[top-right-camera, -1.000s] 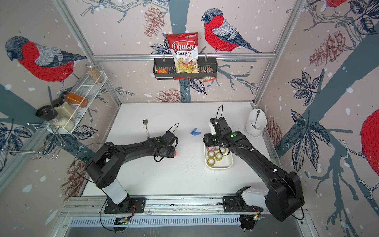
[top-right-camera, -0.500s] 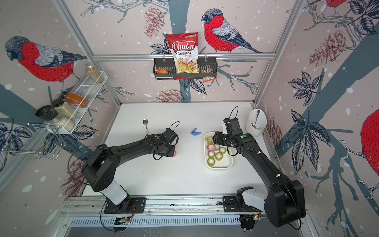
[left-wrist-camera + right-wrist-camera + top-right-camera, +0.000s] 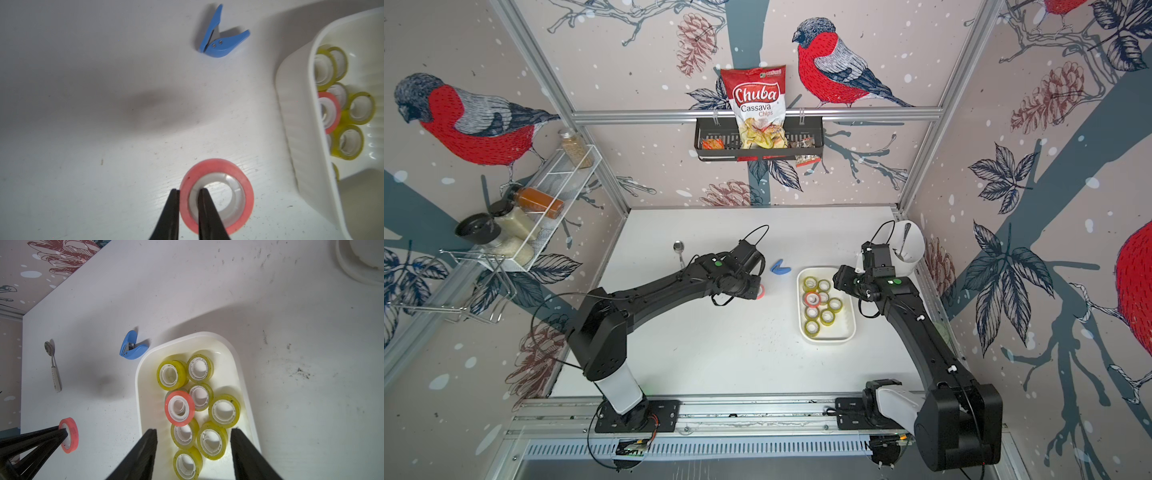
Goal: Put the transparent tape into the storage box
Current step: Place the tape in the storage box.
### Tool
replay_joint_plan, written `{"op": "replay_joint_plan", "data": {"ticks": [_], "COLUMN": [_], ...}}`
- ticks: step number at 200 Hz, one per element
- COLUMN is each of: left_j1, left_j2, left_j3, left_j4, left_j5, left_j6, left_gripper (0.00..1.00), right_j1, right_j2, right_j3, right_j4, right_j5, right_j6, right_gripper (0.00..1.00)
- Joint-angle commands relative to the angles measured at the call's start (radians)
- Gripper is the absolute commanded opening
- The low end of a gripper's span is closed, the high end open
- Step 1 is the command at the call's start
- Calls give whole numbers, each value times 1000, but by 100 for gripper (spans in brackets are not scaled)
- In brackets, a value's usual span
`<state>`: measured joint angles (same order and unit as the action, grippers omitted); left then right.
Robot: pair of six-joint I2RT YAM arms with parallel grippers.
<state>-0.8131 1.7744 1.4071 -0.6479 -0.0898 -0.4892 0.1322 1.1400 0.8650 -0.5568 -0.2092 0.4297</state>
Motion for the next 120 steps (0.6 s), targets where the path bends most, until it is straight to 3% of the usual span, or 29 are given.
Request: {"op": "replay_joint_plan", "data": {"ticks": [1,70,120], "left_j1": [-33,-164,-214], "left_j2": [47,228,332], "left_j3": [92,349,438], "left_j4": [-45,-77,-35], "left_j5": [1,38,85], "left_j6": [28,30,36], "left_gripper": [19,19,18], "right_j1": [-42,-144,-160], "right_j2": [-12,-20,-27], "right_j3": [-20,-52,-57], "right_j4": [14,18,17], "right_j5": [-42,-99,-115], "right_j6": [31,40,35], "right_gripper": [62,62,62]}}
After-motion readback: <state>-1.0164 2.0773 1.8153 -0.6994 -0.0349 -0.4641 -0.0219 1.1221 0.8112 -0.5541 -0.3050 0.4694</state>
